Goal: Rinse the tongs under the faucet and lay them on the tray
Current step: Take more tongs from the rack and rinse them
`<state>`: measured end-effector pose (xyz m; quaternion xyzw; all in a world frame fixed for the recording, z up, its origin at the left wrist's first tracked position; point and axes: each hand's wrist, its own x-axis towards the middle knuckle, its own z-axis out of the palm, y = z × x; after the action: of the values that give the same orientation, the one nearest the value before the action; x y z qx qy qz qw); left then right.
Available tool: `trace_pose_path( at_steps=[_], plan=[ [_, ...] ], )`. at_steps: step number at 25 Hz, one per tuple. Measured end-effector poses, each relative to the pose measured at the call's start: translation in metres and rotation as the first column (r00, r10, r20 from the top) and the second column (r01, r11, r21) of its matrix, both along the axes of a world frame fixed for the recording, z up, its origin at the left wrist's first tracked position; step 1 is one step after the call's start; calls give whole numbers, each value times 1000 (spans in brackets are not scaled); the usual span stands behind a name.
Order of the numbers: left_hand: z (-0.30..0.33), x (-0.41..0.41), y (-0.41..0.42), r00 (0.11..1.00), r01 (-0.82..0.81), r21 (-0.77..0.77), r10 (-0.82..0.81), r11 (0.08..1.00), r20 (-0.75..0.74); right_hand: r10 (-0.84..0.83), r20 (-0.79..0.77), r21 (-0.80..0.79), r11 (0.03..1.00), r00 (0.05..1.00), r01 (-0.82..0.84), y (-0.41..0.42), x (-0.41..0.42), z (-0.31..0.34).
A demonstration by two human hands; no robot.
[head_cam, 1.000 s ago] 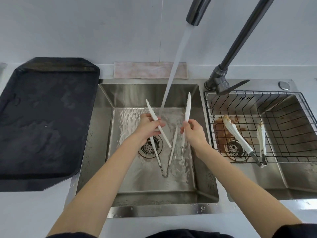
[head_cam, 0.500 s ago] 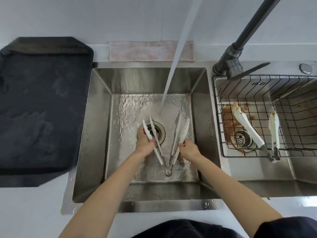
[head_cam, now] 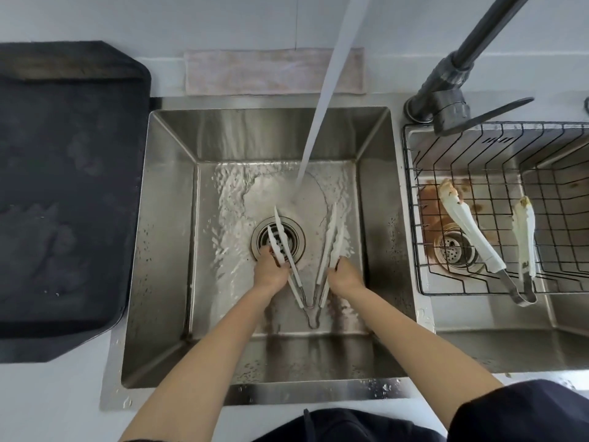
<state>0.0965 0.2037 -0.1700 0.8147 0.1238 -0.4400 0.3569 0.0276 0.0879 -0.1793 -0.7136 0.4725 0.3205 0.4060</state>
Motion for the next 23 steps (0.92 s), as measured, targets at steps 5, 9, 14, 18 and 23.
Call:
trace_pose_path(
  at_steps=[5,9,14,18,23],
  plan=[
    [2,2,2,1000,-11,8,11,1000,6,12,49,-12,1000,999,-12,-5,-2,6],
    [14,4,1,1000,26,-25,-26,999,6,9,89,18,1000,996,-11,-8,-2,17],
    [37,10,-5,989,149,-44,-148,988,17,91,122,0,996,988,-92,-10,3,38],
    [63,15,-8,955,270,-24,-265,962,131,191,217,-67,981,957,-180,-17,7,67],
    [105,20,-20,753,554,124,-558,824,348,391,286,-268,909,875,-319,-28,3,109]
  ],
)
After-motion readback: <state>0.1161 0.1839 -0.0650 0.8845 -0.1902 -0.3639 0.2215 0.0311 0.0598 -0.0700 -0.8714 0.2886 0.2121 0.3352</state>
